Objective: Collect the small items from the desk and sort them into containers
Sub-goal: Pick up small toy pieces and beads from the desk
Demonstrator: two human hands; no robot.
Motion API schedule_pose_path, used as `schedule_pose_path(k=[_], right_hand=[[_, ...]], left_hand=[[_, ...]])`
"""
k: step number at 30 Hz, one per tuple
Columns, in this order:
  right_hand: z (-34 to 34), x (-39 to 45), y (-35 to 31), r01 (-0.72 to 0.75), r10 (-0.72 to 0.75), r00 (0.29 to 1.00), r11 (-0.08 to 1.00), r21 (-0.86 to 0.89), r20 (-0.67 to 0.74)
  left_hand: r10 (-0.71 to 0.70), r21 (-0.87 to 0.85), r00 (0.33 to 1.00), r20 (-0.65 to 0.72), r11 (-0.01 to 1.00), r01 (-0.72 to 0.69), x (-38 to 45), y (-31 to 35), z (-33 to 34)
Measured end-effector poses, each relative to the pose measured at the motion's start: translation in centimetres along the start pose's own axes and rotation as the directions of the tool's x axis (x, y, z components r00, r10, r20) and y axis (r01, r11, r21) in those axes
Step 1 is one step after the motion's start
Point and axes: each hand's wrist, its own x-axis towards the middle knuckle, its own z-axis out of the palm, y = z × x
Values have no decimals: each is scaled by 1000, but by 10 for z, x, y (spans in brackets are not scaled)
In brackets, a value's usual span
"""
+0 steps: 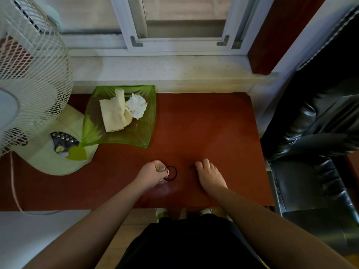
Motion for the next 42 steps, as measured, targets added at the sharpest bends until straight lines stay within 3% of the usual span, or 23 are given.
schedule_pose_path(k=[4,8,10,13,14,15,17,18,19,21,24,29,33,36,38,40,42], right_hand=[[-4,3,2,-31,27,998,997,65,60],[-18,9,6,-188,150,977,944,271,154],[-24,10,11,-275,231,961,870,409,154],[-35,12,19,-398,391,906,660,637,160],[-38,13,22,-441,437,875,544,713,208],[-40,14,24,-476,475,833,350,807,285],[-44,16,28,-405,446,761,-241,882,471],[-47,16,29,-319,398,746,-490,811,534],[-49,15,30,-252,342,744,-652,715,574],[-50,14,32,-186,223,771,-817,545,596],[-48,8,34,-163,79,831,-912,376,551],[-49,4,32,-229,-7,849,-906,356,529],[-48,7,37,-260,73,830,-826,500,553],[-49,6,42,-327,205,765,-693,643,610],[-53,5,42,-438,323,738,-440,784,593],[-55,2,41,-536,411,781,55,842,470],[-50,0,40,-471,366,879,565,678,306]], left_hand=[[-34,-69,999,-23,997,33,-5,4,5],[-65,-151,998,-6,986,64,-7,4,9],[-81,-173,997,3,982,80,-7,2,10],[-119,-237,993,19,964,120,-9,2,11],[-131,-262,991,24,956,133,-9,1,11],[-143,-285,989,28,948,145,-9,1,11],[-163,-309,986,31,937,165,-9,1,11],[-170,-319,985,31,932,171,-10,2,11],[-175,-331,984,30,927,175,-10,2,12],[-182,-343,983,29,922,181,-9,3,12],[-184,-350,982,33,919,183,-9,5,14],[-174,-349,984,28,921,173,-6,8,17],[-170,-353,985,27,920,169,-6,11,16],[-168,-352,986,22,921,164,-5,12,15],[-161,-348,987,22,924,158,-5,12,14],[-158,-347,987,23,925,156,-4,10,14],[-164,-349,986,22,923,161,-4,9,14]])
